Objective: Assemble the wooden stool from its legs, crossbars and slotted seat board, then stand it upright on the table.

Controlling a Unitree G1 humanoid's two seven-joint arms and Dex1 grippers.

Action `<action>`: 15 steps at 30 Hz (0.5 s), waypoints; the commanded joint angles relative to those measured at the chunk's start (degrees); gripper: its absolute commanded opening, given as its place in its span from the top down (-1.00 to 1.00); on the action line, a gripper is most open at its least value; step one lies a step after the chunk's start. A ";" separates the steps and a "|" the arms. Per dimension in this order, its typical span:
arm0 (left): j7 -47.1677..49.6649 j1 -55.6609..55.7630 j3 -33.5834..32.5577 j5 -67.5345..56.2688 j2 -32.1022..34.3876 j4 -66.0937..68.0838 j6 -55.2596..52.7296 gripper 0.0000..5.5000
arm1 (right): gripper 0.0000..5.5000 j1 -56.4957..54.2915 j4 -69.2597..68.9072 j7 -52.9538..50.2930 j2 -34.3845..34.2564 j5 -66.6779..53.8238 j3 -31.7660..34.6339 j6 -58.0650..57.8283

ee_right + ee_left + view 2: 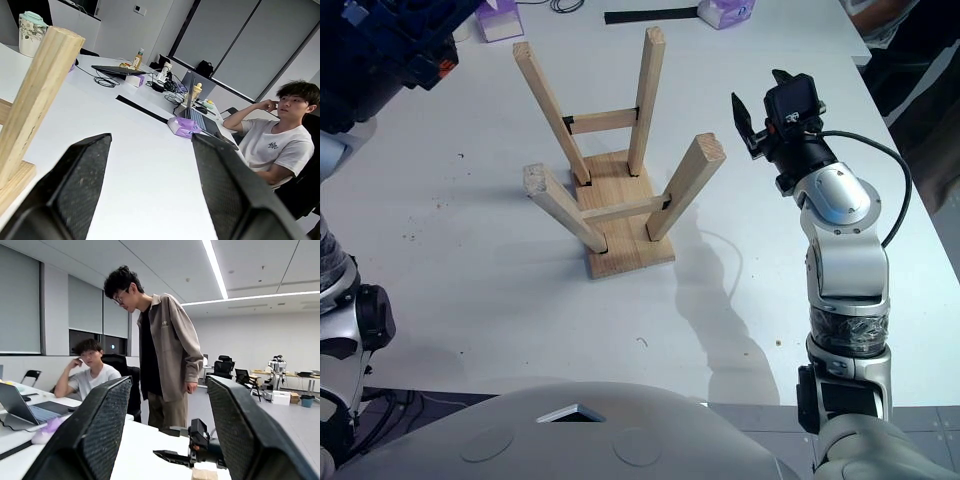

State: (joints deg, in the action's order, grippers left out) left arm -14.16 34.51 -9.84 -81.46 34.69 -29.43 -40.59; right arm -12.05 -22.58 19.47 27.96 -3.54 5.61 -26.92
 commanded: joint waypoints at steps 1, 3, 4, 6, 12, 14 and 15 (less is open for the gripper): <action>-4.14 -14.93 11.12 11.38 -3.55 2.49 -0.62 0.00 | -0.07 1.04 -0.63 0.24 -0.57 0.45 -1.67 -0.07; -5.94 -19.34 16.59 18.38 -4.68 3.07 0.69 0.00 | -0.07 1.12 -0.54 0.45 -0.58 0.48 -2.21 -0.17; -6.12 -20.09 18.00 20.35 -5.49 3.03 1.25 0.00 | -0.07 1.17 -0.61 0.54 -0.56 0.48 -2.32 -0.30; -5.83 -19.19 17.56 21.18 -6.82 3.46 2.09 0.00 | -0.07 1.47 -0.90 0.59 -0.50 0.45 -2.34 -0.48; -2.76 -9.51 5.88 16.75 -5.65 7.08 2.49 0.00 | -0.07 3.53 -1.14 -0.28 -0.57 0.60 -1.15 -0.15; -2.17 -8.35 2.65 16.43 -3.69 6.77 1.50 0.00 | -0.07 4.22 -1.11 -0.35 -0.66 0.72 -1.17 0.07; -2.36 -8.80 1.39 16.53 -2.43 6.25 0.97 0.00 | -0.07 4.66 -0.86 -0.37 -0.72 0.77 -1.13 0.30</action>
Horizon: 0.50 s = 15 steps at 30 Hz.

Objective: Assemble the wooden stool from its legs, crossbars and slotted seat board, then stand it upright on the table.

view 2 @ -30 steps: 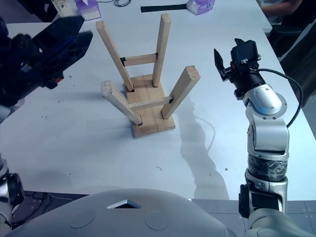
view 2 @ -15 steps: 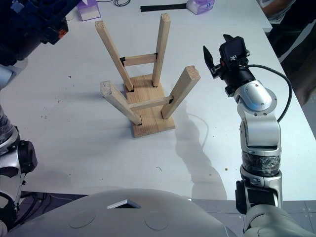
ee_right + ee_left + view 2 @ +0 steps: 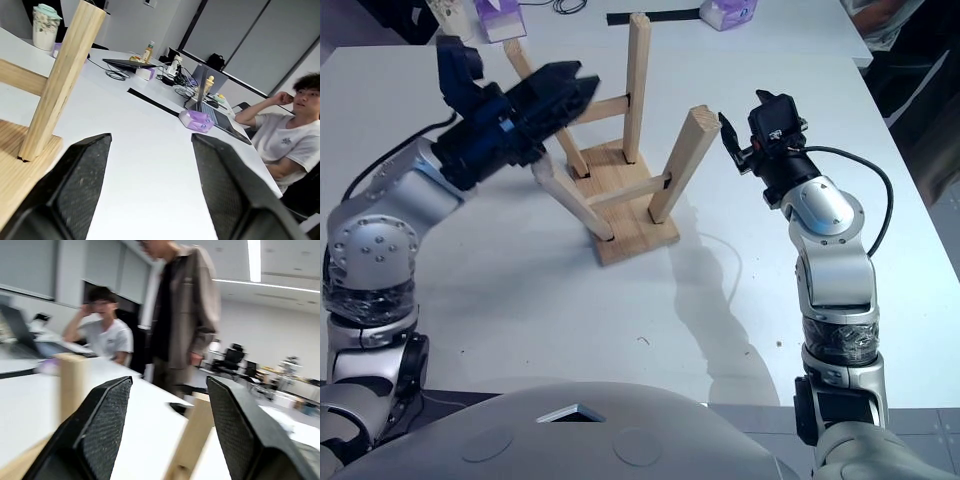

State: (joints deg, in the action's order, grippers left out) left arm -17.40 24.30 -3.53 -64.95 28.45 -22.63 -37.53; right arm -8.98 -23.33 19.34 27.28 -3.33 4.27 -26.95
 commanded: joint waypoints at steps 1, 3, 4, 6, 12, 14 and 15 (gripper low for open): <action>0.76 0.64 -6.10 -0.02 4.85 -1.06 -2.76 0.00 | -0.07 2.03 0.31 -0.28 -0.06 0.68 0.23 0.67; -0.12 -2.22 -7.94 1.06 7.14 -2.29 -3.64 0.00 | -0.07 3.15 1.46 -0.61 -0.07 1.37 0.21 1.73; -0.72 -4.44 -8.69 2.34 8.52 -3.08 -3.85 0.00 | -0.07 3.65 2.01 -0.86 -0.03 2.11 -0.16 2.47; -2.46 -11.31 -8.09 11.29 12.63 -4.54 -1.45 0.00 | -0.07 5.04 1.92 -1.54 0.14 4.12 -1.23 3.86; 9.38 -31.69 -4.72 37.87 7.31 -12.41 10.03 0.00 | -0.07 7.68 -2.87 -4.78 -0.79 7.10 0.15 3.97; 13.91 -34.34 -1.56 43.21 2.45 -15.60 11.88 -0.10 | -0.07 5.43 -2.58 -6.26 -1.58 7.35 0.72 3.46; 15.54 -34.61 -0.71 44.68 0.44 -16.39 12.15 -0.18 | -0.07 4.20 -1.95 -6.76 -1.95 7.16 1.01 3.23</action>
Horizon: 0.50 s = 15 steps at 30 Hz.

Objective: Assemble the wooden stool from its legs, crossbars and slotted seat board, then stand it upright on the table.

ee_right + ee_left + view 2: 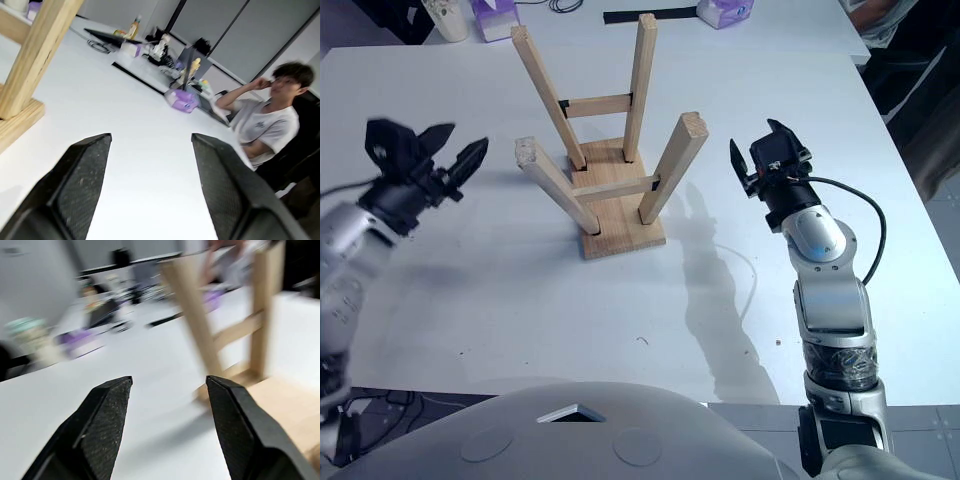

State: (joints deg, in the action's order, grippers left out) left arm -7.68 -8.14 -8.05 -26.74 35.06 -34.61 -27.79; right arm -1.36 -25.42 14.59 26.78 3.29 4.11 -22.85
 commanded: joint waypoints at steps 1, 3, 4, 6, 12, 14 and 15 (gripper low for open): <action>6.88 -1.82 4.42 8.05 -7.58 -4.38 2.84 -0.24 | -0.07 -4.44 0.85 -2.48 -1.79 0.27 1.50 -1.08; 8.82 -0.07 5.08 11.14 -9.96 -3.41 3.61 -0.34 | -0.15 -5.96 2.52 -2.86 -2.48 -0.04 1.46 -1.48; 9.80 1.26 5.34 12.49 -11.08 -2.76 3.81 -0.38 | -0.20 -6.51 3.09 -3.23 -2.93 0.23 0.99 -1.57; 11.07 2.93 5.09 13.85 -12.87 -2.07 3.58 -0.40 | -0.31 -7.19 3.67 -3.73 -3.47 0.86 -0.02 -1.55; 10.31 4.69 4.66 17.54 -14.12 -2.95 2.95 -0.40 | -0.32 -8.75 3.12 -5.11 -3.21 5.07 -2.04 -2.92; 9.56 6.49 9.40 18.43 -15.83 -3.35 1.52 -0.40 | -0.32 -10.06 0.45 -4.34 -5.54 5.77 -6.55 -4.54; 9.54 7.68 12.16 19.01 -17.20 -3.37 0.59 -0.40 | -0.32 -10.59 -2.07 -3.56 -7.64 5.40 -10.22 -6.26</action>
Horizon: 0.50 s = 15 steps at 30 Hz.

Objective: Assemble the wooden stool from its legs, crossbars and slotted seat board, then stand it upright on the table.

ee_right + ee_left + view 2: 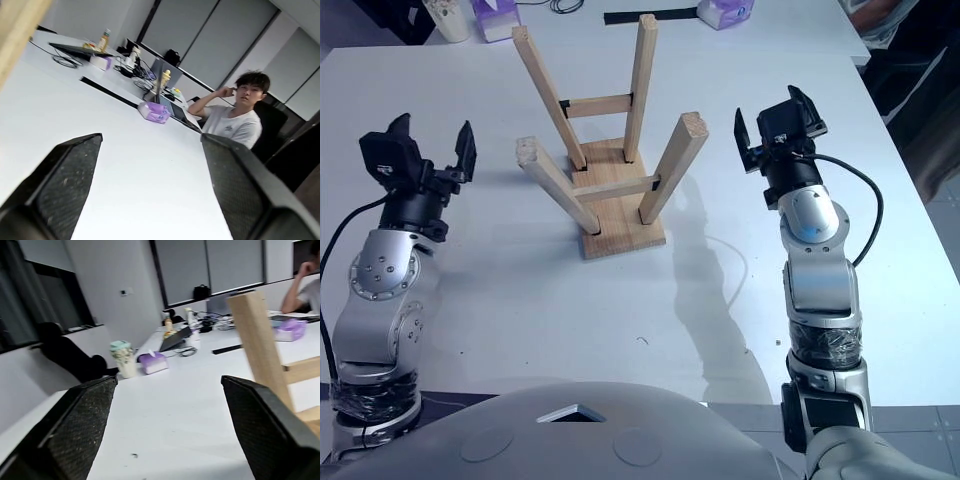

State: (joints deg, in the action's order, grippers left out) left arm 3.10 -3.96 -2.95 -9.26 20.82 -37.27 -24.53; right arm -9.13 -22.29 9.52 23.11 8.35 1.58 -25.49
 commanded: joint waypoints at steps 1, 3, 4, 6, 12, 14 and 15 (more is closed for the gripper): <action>-1.07 5.50 10.72 2.18 -5.19 -0.31 -4.20 -0.40 | -0.32 -3.03 -9.11 2.81 -6.61 -0.39 -13.37 -6.07; -0.88 8.85 16.08 3.13 -8.72 0.70 -6.77 -0.40 | -0.32 -2.44 -15.08 4.42 -9.55 -0.95 -21.25 -10.08; -0.84 9.77 17.47 3.52 -9.75 0.94 -7.64 -0.40 | -0.32 -1.98 -16.65 4.58 -9.91 -0.74 -22.85 -11.35; -1.25 10.22 18.53 4.53 -10.61 1.06 -8.81 -0.40 | -0.32 -0.98 -17.37 4.73 -9.54 0.03 -22.55 -12.98; -4.48 8.50 16.92 5.38 -9.94 2.85 -9.50 -0.40 | -0.32 -0.38 -11.44 4.69 -7.08 0.98 -15.78 -12.06; -7.58 6.76 15.95 4.71 -7.72 3.39 -8.66 -0.40 | -0.32 0.02 -8.90 4.86 -5.74 1.07 -13.86 -10.30; -9.27 5.86 15.10 3.71 -7.15 3.36 -7.93 -0.40 | -0.32 0.16 -7.42 4.92 -5.15 1.00 -12.71 -9.33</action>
State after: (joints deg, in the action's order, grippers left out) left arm 0.42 3.82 8.49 -1.77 12.74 -35.33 -32.58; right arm -10.14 -33.85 10.72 17.46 11.98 -9.68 -36.09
